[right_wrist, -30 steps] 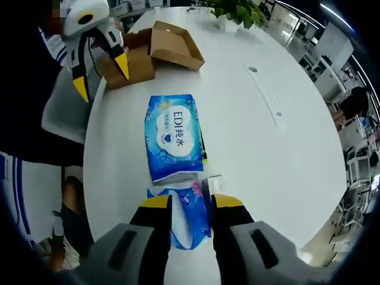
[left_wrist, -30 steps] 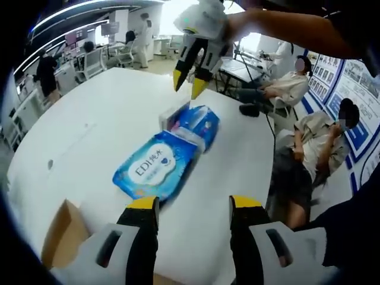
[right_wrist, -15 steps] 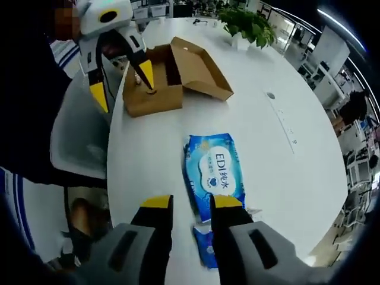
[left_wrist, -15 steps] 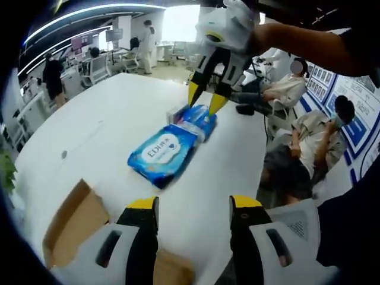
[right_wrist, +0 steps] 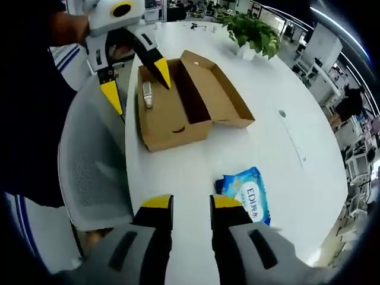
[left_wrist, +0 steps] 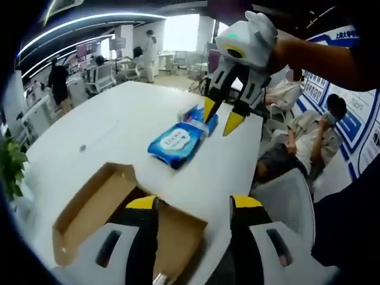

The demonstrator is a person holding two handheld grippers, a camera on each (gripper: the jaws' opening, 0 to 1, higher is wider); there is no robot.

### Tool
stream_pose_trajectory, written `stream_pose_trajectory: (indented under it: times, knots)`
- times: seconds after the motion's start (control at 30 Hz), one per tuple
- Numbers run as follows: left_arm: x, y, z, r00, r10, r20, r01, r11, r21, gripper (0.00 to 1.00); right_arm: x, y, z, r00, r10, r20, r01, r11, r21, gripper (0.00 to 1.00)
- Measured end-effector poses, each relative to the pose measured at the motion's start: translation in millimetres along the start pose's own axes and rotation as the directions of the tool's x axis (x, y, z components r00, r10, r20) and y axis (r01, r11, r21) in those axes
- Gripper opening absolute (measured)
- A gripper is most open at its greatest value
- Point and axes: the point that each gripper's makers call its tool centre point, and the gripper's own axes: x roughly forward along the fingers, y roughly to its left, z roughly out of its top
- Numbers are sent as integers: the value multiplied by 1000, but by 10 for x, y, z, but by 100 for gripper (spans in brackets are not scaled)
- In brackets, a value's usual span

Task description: Operate the shoe box by opening the lid, removing the specified soft item, and placing it in the target area until the item is outside and the box remains undamaged.

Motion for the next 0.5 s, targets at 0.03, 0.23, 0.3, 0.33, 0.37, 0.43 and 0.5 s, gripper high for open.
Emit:
stream_pose_trajectory:
  times: [0.03, 0.23, 0.3, 0.33, 0.37, 0.43, 0.5]
  knots:
    - [-56, 24, -36, 1000, 3, 0, -3, 1000, 3, 47, 25, 72, 82, 1000, -1, 0, 1, 1000, -1, 22]
    - [-411, 198, -297, 999, 40, 15, -40, 999, -23, 47, 162, 365, 419, 1000, 6, 6, -6, 1000, -6, 22]
    - [-490, 217, -387, 999, 44, 20, -44, 998, -37, 47, 237, 454, 504, 1000, 12, -6, -12, 1000, -11, 22]
    - [-522, 228, -420, 999, 47, 24, -46, 998, -41, 47, 268, 487, 538, 1000, 12, -12, -12, 1000, -17, 22]
    - [-557, 240, -451, 998, 51, 29, -50, 998, -44, 47, 314, 544, 601, 1000, 20, -16, -20, 1000, -21, 22]
    - [-647, 275, -517, 997, 59, 39, -57, 996, -62, 47, 389, 625, 727, 999, 33, -14, -33, 999, -28, 22]
    - [-746, 318, -595, 997, 71, 45, -67, 995, -68, 47, 468, 687, 856, 999, 43, -13, -43, 998, -39, 22]
